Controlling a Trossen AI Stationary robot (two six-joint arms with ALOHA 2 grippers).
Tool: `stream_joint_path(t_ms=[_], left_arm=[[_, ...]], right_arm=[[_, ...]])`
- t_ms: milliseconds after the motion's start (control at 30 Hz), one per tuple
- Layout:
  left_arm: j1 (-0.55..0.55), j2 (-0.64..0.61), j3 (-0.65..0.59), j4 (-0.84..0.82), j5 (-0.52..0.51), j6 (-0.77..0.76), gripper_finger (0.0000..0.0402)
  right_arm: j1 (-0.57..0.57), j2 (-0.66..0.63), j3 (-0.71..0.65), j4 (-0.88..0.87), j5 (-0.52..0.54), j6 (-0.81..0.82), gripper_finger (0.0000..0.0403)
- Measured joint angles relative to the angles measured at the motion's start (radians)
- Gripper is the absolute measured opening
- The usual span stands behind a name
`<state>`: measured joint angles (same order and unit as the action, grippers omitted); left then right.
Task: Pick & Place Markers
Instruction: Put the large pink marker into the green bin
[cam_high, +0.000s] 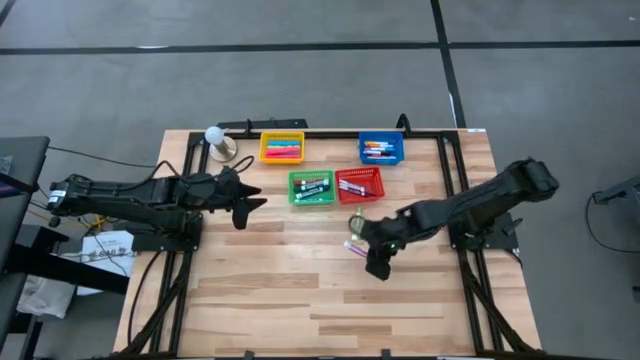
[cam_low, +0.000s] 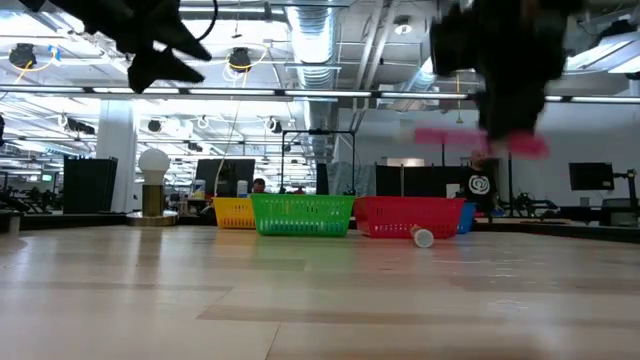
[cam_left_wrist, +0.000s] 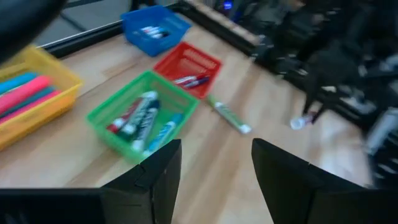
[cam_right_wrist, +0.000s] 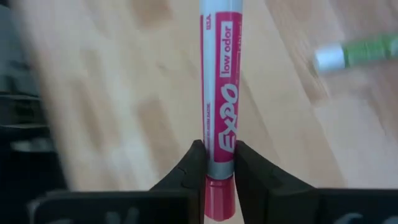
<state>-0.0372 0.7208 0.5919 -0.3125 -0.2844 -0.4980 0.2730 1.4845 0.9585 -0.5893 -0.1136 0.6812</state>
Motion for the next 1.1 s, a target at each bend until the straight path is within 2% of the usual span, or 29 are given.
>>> stream_joint_path(t_ms=[167, 367, 567, 733, 867, 1100], left_arm=[[0.000, 0.000, 0.000, 0.127, 0.124, 0.046, 0.0195], [0.000, 0.010, 0.000, 0.362, 0.207, 0.048, 0.0195], [0.000, 0.097, 0.002, 0.643, 0.259, 0.040, 0.0195], [0.000, 0.195, 0.002, 0.836, 0.259, 0.037, 0.0204], [0.000, 0.266, 0.002, 0.937, 0.259, 0.037, 0.0223], [0.029, 0.369, 0.003, 1.054, 0.256, 0.022, 0.0242]], right_arm=[[-0.016, -0.159, 0.002, 0.158, -0.010, -0.026, 0.0044], [-0.093, -0.230, 0.003, 0.485, 0.136, -0.130, 0.0044], [-0.192, -0.162, 0.003, 0.829, 0.162, -0.185, 0.0045], [-0.248, -0.073, 0.005, 1.050, 0.103, -0.155, 0.0046], [-0.269, -0.014, 0.011, 1.137, 0.032, -0.093, 0.0046], [-0.278, 0.065, 0.097, 1.147, -0.060, -0.065, 0.0047]])
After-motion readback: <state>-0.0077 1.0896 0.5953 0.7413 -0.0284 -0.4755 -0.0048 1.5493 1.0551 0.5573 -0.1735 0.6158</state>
